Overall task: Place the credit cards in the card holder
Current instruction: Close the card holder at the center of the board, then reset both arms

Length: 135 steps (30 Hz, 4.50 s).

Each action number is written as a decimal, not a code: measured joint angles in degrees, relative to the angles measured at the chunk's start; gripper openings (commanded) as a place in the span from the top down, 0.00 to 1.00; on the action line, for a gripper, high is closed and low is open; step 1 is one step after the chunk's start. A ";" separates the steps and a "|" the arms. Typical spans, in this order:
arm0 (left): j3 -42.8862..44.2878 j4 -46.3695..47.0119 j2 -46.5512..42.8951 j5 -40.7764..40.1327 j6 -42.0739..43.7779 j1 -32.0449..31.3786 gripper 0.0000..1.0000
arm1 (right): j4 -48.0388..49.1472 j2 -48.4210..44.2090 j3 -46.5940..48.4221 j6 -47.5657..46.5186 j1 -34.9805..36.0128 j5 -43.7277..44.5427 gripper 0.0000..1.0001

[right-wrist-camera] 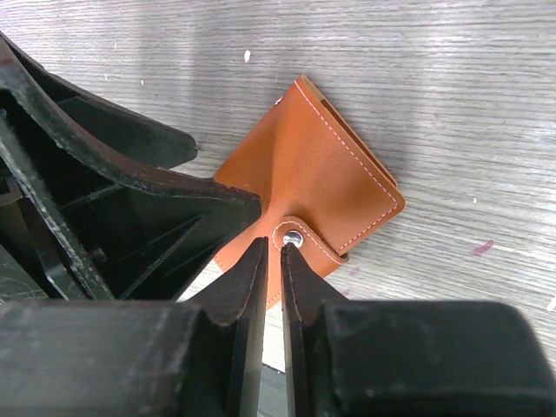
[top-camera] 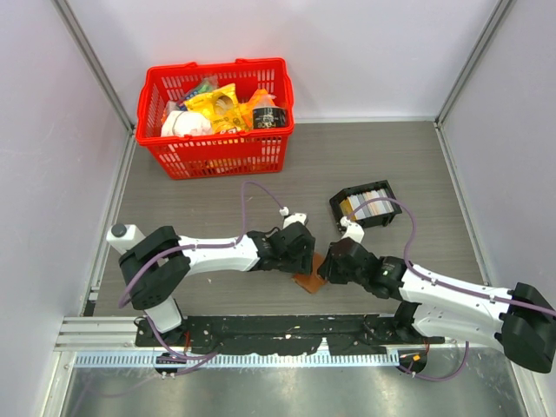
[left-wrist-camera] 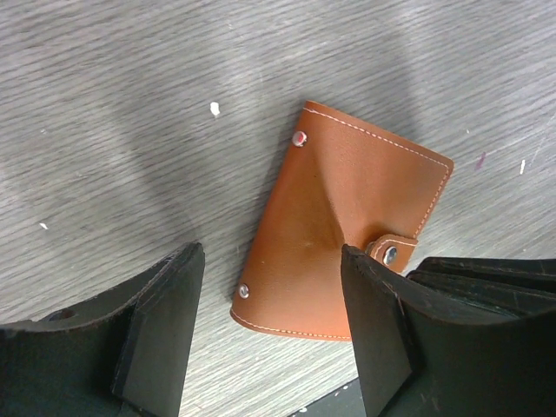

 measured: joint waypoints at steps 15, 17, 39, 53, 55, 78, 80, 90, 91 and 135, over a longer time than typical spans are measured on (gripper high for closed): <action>0.02 0.42 0.68 0.94 0.20 0.00 0.40 | 1.75 5.14 -0.46 0.55 0.02 -1.95 0.84; 0.02 0.44 0.74 0.94 0.20 0.00 0.40 | 2.49 5.35 -0.48 0.52 -0.09 -1.95 0.84; 0.35 1.11 1.38 1.38 0.17 0.24 0.55 | 4.63 10.88 2.10 -0.79 -4.42 -5.44 0.86; 0.09 1.36 1.38 2.38 -0.15 1.27 0.55 | -5.03 20.46 11.89 -4.35 -5.27 -6.29 0.88; 0.07 1.36 1.38 2.80 -0.17 1.51 0.55 | -5.31 21.16 12.26 -4.68 -5.44 -6.56 0.87; -4.44 2.51 -2.62 -4.11 -2.38 0.33 0.40 | -2.05 14.69 10.21 -10.80 -10.80 -7.63 0.64; -4.50 2.08 -2.97 -4.50 -2.40 0.35 0.37 | -1.62 11.82 9.75 -10.43 -11.10 -6.82 0.60; -5.16 1.36 -4.33 -5.55 -2.38 0.37 0.35 | -1.95 0.70 4.13 -6.36 -15.34 -2.12 0.49; -5.16 1.36 -4.33 -5.51 -2.40 0.37 0.35 | -1.95 0.76 3.54 -6.08 -15.82 -2.23 0.49; -18.47 -4.52 -33.24 -10.56 -2.43 17.57 0.00 | -1.57 -2.82 10.29 -19.45 -24.22 9.09 0.39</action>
